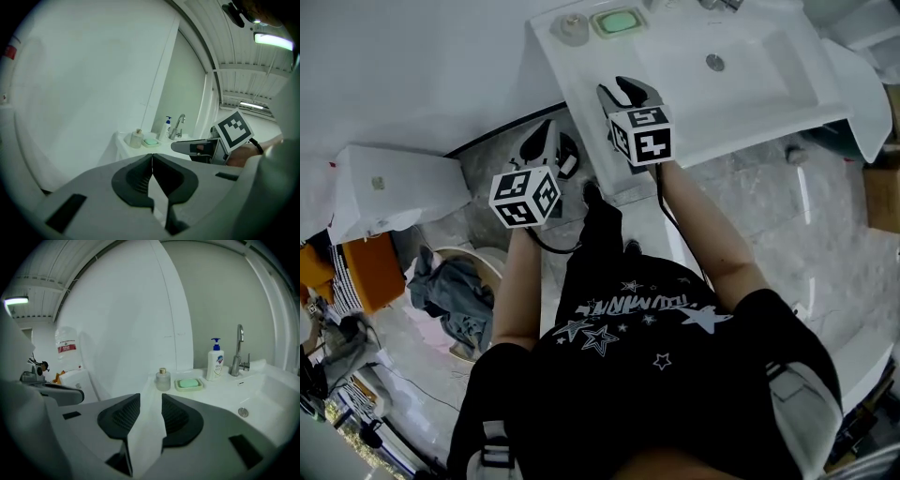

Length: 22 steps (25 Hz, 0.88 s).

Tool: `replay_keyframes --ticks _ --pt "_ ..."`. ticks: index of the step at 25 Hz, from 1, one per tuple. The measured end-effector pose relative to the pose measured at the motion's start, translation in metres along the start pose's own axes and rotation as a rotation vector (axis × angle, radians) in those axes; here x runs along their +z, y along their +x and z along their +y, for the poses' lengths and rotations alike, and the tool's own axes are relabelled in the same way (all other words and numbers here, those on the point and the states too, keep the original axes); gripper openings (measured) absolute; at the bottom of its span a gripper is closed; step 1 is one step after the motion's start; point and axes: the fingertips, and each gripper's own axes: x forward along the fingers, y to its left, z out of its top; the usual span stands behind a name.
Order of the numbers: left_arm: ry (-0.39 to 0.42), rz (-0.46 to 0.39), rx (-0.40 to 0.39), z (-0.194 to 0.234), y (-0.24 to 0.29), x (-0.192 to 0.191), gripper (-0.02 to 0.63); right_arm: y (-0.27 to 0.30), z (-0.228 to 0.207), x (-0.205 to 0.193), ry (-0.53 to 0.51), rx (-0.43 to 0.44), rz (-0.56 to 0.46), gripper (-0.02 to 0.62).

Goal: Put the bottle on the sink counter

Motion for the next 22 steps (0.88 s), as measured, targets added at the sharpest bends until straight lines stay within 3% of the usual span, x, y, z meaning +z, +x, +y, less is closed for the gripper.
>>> replay_keyframes --ticks 8,22 --pt "0.015 -0.032 -0.006 -0.043 -0.043 -0.008 0.008 -0.063 0.002 -0.001 -0.031 -0.057 -0.049 0.026" --pt "0.035 -0.06 -0.018 -0.102 -0.1 -0.025 0.008 -0.149 0.01 -0.02 -0.061 -0.083 -0.082 0.006"
